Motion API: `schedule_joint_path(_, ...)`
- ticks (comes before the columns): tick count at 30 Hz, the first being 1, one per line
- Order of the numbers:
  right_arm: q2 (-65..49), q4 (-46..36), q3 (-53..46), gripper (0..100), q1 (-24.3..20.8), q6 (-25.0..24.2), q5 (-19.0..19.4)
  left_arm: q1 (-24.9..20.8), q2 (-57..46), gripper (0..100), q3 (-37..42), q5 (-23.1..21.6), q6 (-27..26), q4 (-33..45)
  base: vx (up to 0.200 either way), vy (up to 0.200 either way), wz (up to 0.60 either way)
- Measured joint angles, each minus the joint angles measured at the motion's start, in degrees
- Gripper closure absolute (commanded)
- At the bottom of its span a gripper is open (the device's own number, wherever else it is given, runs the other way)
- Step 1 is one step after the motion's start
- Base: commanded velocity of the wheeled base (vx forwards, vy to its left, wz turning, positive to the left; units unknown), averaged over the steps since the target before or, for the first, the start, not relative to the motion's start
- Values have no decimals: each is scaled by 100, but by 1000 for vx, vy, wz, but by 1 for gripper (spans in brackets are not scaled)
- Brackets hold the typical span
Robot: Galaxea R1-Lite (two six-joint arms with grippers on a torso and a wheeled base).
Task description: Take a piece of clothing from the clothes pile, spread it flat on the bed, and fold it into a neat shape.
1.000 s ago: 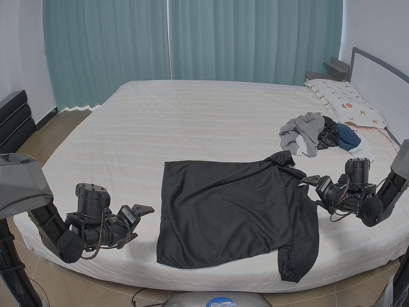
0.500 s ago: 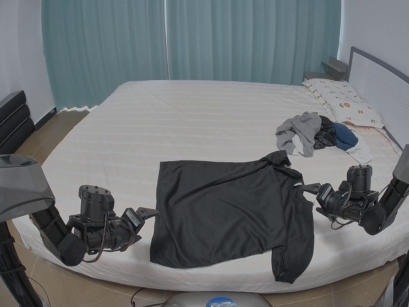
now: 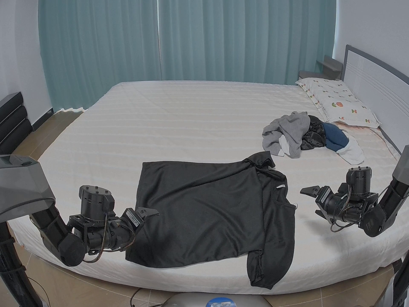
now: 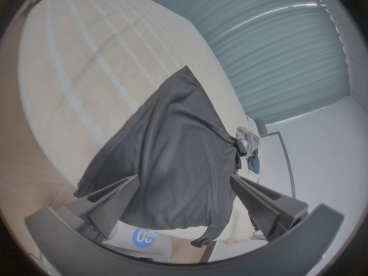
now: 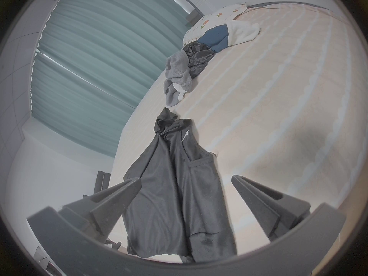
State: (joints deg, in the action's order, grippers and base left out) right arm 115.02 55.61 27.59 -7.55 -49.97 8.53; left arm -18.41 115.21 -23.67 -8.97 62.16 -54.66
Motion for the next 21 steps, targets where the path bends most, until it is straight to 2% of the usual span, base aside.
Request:
schedule_joint_path(7,30,-9,-78,0,-113,71,2,6,-38,0,35,115,-17,28,-200,0,0)
schedule_joint_path(11,48,-11,-110,0,-132,108,9,44,-99,0,94,172,-83,45,0,0,0)
schedule_joint_path(17,94,-11,-122,0,-163,123,6,39,-138,0,516,206,-641,4,0,0,0)
schedule_joint_path(21,105,-2,-133,0,-205,126,2,55,-52,0,706,296,-767,-22,0,0,0)
